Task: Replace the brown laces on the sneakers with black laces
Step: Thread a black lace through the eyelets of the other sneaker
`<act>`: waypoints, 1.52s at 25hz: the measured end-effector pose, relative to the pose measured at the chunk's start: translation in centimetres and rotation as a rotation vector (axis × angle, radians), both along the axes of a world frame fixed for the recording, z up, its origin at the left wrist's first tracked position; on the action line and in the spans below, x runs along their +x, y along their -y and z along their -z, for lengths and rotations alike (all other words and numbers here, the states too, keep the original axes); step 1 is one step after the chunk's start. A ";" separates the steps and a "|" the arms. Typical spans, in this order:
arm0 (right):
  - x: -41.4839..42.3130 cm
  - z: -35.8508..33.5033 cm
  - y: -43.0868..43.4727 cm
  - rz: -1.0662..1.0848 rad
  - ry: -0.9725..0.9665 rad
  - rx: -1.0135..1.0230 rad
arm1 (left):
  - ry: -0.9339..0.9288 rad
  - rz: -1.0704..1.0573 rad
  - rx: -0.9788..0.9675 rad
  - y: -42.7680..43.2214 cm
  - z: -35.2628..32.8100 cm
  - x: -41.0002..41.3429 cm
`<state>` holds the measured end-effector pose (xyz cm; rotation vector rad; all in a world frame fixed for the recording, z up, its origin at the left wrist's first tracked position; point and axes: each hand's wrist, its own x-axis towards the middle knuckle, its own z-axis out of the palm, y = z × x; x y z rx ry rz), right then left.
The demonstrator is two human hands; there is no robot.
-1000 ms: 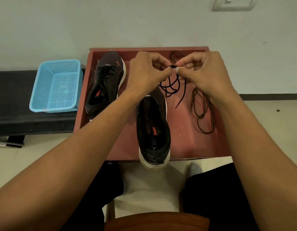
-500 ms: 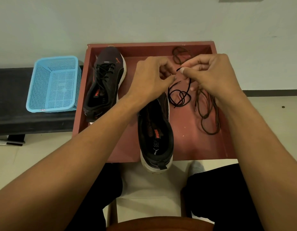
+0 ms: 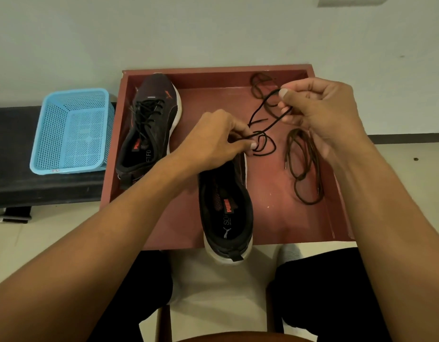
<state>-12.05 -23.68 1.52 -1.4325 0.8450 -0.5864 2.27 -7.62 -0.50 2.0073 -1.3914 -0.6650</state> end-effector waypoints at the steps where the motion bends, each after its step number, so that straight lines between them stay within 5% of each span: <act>1: -0.1 0.1 0.1 0.005 -0.009 -0.008 | -0.035 -0.010 -0.010 -0.2 -0.1 0.3; 8: 0.1 0.6 0.1 0.027 -0.090 -0.074 | -0.121 -0.137 -0.094 -1.2 -0.8 1.3; 13: 0.7 0.2 -1.1 -0.169 -0.298 -0.693 | -0.092 -0.151 -0.078 -1.4 -1.4 1.6; 17: 0.9 -0.4 -2.8 -0.552 -0.337 -0.575 | -0.035 -0.175 -0.057 -1.6 -1.5 1.8; 38: 1.8 1.1 -3.9 -0.646 -0.544 -0.699 | 0.137 -0.091 0.241 -2.7 -1.3 2.3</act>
